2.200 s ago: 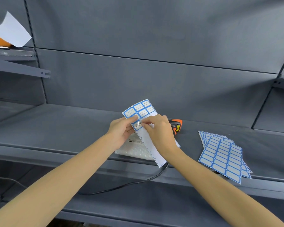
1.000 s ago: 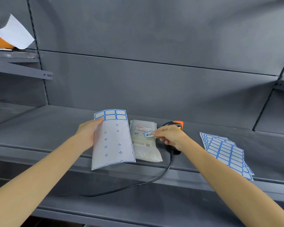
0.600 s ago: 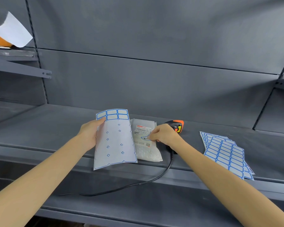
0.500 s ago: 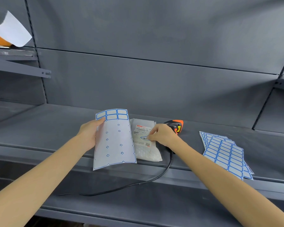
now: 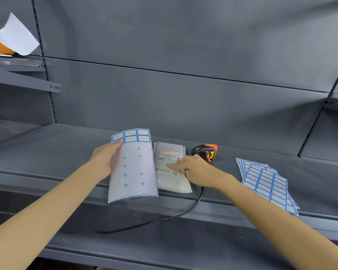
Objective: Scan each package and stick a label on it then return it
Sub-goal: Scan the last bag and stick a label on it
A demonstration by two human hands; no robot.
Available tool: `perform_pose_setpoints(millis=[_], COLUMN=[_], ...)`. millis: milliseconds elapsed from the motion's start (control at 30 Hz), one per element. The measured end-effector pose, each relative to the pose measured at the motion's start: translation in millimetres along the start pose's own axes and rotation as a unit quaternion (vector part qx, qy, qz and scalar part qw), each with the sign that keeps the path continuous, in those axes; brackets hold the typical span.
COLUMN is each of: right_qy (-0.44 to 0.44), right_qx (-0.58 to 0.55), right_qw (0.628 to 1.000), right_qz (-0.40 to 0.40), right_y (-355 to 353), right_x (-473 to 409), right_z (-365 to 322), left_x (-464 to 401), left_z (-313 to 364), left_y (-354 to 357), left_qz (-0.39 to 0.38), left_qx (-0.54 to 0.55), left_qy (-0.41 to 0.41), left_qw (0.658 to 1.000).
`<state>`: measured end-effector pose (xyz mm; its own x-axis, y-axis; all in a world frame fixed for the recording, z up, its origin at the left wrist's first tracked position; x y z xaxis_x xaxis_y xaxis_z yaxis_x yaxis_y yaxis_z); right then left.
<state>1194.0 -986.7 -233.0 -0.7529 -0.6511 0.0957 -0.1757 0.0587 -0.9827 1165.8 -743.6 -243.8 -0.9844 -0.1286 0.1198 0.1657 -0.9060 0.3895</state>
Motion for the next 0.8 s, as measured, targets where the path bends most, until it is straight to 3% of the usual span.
perform_pose_setpoints(millis=[167,300,367,467,533,800], right_qy=[0.012,0.025,0.038,0.040,0.023,0.015], right_qx=[-0.058,-0.146,-0.284,-0.534,-0.604,-0.604], right_qw=[0.998,0.987,0.952,0.839,0.791,0.769], right_qz=[-0.021,0.059,0.106,0.094,0.096,0.211], right_y=[-2,-13,-21,-23,-25,-41], right_x=[2,5,5,0,-2,20], right_z=[2,-1,-3,-14,-22,0], left_x=[1,3,4,6,7,4], left_z=[1,5,6,5,3,1], left_y=[6,18,28,48,62,83], left_qz=[-0.005,-0.024,-0.035,-0.050,-0.052,-0.048], left_qx=[0.003,0.012,0.024,0.032,0.036,-0.019], left_qy=[0.003,0.009,0.012,0.016,0.018,0.049], left_qw=[1.000,1.000,0.999,0.998,0.998,0.997])
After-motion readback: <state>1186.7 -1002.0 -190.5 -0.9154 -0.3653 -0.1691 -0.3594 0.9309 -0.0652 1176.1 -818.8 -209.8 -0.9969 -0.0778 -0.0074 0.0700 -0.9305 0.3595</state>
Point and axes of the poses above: each hand's wrist, its own x-axis away from the middle knuckle, its own y-axis out of the palm, z = x × y, the point moved 6 cm from there along -x, towards the middle knuckle, and after that the axes turned 11 degrees about -z, right-handed, at the moved point
